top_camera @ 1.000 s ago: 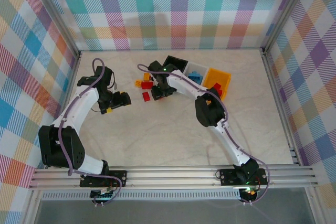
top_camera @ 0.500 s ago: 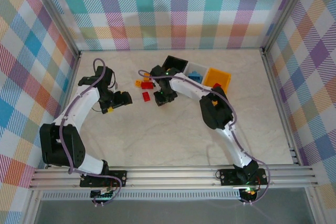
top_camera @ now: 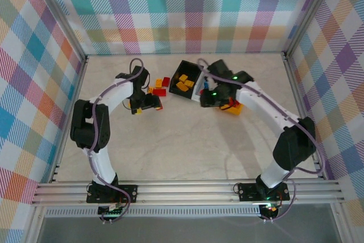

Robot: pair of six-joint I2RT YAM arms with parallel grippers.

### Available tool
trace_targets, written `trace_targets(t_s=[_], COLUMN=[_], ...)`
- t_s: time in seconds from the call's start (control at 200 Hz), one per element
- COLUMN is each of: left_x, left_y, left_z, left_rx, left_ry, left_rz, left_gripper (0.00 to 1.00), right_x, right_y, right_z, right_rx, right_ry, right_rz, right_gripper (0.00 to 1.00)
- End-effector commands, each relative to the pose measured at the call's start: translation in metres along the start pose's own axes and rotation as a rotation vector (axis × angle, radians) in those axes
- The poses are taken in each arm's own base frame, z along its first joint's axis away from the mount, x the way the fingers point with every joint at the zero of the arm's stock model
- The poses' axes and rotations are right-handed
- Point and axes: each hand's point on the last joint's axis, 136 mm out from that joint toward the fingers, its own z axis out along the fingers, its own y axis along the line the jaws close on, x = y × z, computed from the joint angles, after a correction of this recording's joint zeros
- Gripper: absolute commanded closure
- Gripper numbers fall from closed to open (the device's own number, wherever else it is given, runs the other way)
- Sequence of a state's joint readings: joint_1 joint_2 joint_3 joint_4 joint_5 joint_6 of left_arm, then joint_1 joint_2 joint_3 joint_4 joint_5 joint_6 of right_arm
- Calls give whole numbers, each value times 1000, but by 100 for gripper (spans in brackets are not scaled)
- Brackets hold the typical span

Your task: Sort the legos into containers by color

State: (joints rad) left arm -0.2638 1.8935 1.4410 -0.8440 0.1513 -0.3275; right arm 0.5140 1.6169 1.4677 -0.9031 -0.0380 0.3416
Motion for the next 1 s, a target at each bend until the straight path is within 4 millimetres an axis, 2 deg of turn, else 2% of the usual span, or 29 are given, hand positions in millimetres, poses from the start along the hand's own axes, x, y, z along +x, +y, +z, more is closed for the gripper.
trace_targets(t_s=[0.0,0.115,0.205,0.275,0.495,0.6,0.705,0.805,0.995], left_x=[-18,-26,-30,-31,-28,-23,-20,-19,-17], left_y=[-10,-15,-14,-14,-19,-20,-18,-17,-16], left_z=[1,9,17,24,47,54,59,60,58], left_rx=[-25,-40,-67,-81,-109,-125,-135,-140,-142], left_ry=[-26,-20,-13,-4,36,49,60,63,65], left_rz=[18,22,24,26,33,31,26,28,33], left_gripper=[18,18,19,19,23,26,31,41,52], right_x=[4,-4,-13,-21,-35,-42,-48,-51,-39], right_y=[-45,-89,-110,-118,-126,-130,-129,-129,-120], right_z=[7,12,17,23,44,46,40,29,8], right_rx=[45,74,63,56,50,48,40,46,14], right_ry=[28,23,15,17,56,49,34,19,-7], right_rz=[148,271,330,343,347,367,365,356,370], right_gripper=[73,74,74,74,66,52,46,42,39])
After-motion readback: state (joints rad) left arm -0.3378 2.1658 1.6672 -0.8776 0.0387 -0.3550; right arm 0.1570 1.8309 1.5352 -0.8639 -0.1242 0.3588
